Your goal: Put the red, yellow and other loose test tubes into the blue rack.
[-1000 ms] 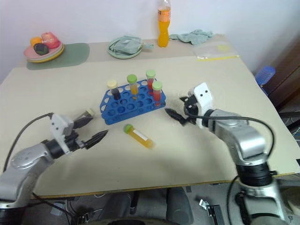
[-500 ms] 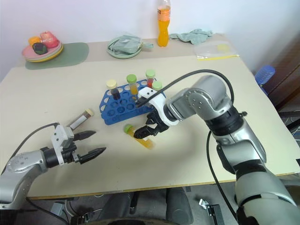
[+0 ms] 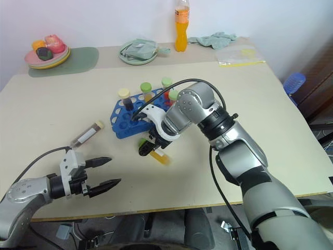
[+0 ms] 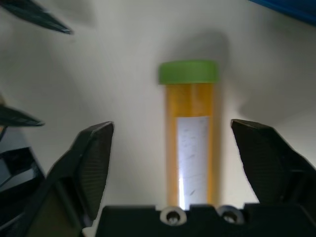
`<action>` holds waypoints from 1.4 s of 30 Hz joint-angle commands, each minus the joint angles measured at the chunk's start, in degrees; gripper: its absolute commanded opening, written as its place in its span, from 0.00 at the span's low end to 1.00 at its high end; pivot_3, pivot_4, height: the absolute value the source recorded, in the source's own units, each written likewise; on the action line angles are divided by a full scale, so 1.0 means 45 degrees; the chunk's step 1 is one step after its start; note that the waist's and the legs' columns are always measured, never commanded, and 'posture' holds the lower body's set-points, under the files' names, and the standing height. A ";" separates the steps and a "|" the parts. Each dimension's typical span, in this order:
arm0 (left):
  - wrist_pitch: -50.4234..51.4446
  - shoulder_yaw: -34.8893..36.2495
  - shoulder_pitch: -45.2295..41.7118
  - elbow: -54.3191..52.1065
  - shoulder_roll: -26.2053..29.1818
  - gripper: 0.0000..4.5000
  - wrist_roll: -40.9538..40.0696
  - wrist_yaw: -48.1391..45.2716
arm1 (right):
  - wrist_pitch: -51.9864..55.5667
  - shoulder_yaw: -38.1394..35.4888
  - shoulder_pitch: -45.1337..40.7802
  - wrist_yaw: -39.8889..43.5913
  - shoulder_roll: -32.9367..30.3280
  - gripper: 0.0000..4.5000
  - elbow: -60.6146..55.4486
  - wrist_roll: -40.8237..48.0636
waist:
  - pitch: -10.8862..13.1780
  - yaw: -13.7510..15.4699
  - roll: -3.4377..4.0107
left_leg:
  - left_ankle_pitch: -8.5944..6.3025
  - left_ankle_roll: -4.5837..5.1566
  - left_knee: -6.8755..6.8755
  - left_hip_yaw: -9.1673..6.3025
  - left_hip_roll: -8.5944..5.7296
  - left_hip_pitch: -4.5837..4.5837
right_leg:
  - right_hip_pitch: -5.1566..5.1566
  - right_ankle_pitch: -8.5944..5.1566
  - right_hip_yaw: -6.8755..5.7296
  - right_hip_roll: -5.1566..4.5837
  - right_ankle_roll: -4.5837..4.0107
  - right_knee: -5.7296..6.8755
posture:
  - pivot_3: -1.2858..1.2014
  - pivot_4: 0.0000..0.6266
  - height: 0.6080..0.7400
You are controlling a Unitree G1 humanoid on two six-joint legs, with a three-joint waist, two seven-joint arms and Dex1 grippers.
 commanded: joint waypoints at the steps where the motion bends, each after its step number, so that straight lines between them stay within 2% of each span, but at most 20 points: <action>1: 0.0476 0.0020 -0.0285 -0.0849 0.0171 1.00 -0.0323 0.0252 | 0.0078 -0.0188 -0.0119 -0.0318 0.0007 0.44 -0.0264 0.0357 | 0.0000 0.0000 0.0000 | 0.0000 0.0000 0.0001 0.0000 0.0000 0.0000 | 0.0000 0.0000 0.0000 0.0000 0.0000 -0.0001 | 0.52 0.24 1.00; 5: 0.1004 -0.0007 -0.0563 -0.1217 0.0161 1.00 -0.0467 0.0500 | 0.0078 -0.0239 0.0016 -0.0405 -0.0224 0.02 -0.0791 0.0790 | -0.0011 -0.0014 -0.0001 | -0.0001 0.0001 -0.0003 -0.0001 0.0003 0.0015 | 0.0014 0.0000 -0.0001 0.0014 0.0000 -0.0001 | 0.52 0.24 1.00; 6: 0.1108 0.0006 -0.0633 -0.1266 0.0159 1.00 -0.0502 0.0541 | 0.0078 -0.0261 0.0066 -0.0355 -0.0332 0.01 -0.1104 0.0872 | -0.0008 -0.0016 0.0004 | -0.0001 0.0001 -0.0002 -0.0002 0.0004 0.0013 | 0.0012 0.0000 -0.0002 0.0015 0.0000 0.0000 | 0.52 0.24 1.00; 10: 0.1176 0.0338 -0.0606 -0.1089 0.0155 1.00 -0.0527 0.0650 | -0.0635 -0.1233 0.1578 0.1010 -0.1560 0.01 -0.4425 0.0206 | -0.0004 0.0021 0.0007 | -0.0001 0.0002 -0.0001 -0.0002 0.0005 0.0001 | 0.0003 -0.0001 -0.0003 0.0014 0.0001 -0.0003 | 0.52 0.24 1.00; 16: 0.0898 0.0096 -0.0465 -0.0744 0.0115 1.00 -0.0431 0.0344 | -0.0484 -0.2239 0.2842 0.1053 -0.1697 0.01 -0.4953 -0.1277 | -0.0007 0.0010 0.0001 | -0.0001 0.0003 0.0009 0.0013 0.0003 -0.0003 | 0.0009 0.0000 -0.0009 0.0018 0.0002 0.0000 | 0.52 0.24 1.00; 23: -0.0862 -0.1453 -0.1237 0.0690 -0.0289 1.00 0.1874 0.1078 | -0.0214 -0.3210 0.3152 0.1273 -0.1089 0.01 -0.5450 -0.2367 | -0.0004 0.0028 0.0006 | -0.0001 0.0003 0.0006 0.0008 0.0005 -0.0003 | 0.0005 0.0000 -0.0003 0.0016 0.0002 0.0001 | 0.52 0.24 1.00; 27: -0.1839 -0.1706 -0.1517 0.1413 -0.0620 1.00 0.2576 0.1434 | -0.0003 -0.3555 0.3256 0.1446 -0.0741 0.01 -0.5699 -0.2779 | -0.0004 0.0044 0.0006 | 0.0000 0.0002 0.0007 0.0006 0.0003 -0.0003 | 0.0005 0.0001 -0.0002 0.0011 0.0003 0.0001 | 0.52 0.24 1.00; 32: -0.2417 -0.1661 -0.1524 0.1753 -0.1035 1.00 0.2565 0.1531 | 0.0077 -0.3574 0.3433 0.1791 -0.0662 0.01 -0.6040 -0.3053 | -0.0004 0.0049 0.0006 | 0.0000 0.0002 0.0006 0.0000 0.0002 -0.0003 | 0.0005 0.0001 -0.0003 0.0009 0.0003 0.0001 | 0.52 0.24 1.00; 37: -0.2554 -0.0895 -0.1094 0.1793 -0.0971 1.00 0.1884 0.1187 | -0.0060 -0.3071 0.3397 0.2515 -0.1002 0.01 -0.6294 -0.3361 | -0.0004 0.0029 0.0007 | 0.0000 0.0002 0.0006 0.0000 0.0002 -0.0003 | 0.0004 0.0001 -0.0004 0.0007 0.0003 0.0002 | 0.52 0.24 1.00; 42: -0.2795 -0.0170 -0.0856 0.2161 -0.0565 1.00 0.1607 0.0708 | 0.0076 -0.3018 0.3070 0.3133 -0.0986 0.48 -0.5960 -0.3196 | -0.0004 0.0014 0.0006 | 0.0000 0.0002 0.0003 -0.0001 0.0005 -0.0003 | 0.0002 0.0000 -0.0006 0.0011 0.0002 0.0002 | 0.52 0.24 1.00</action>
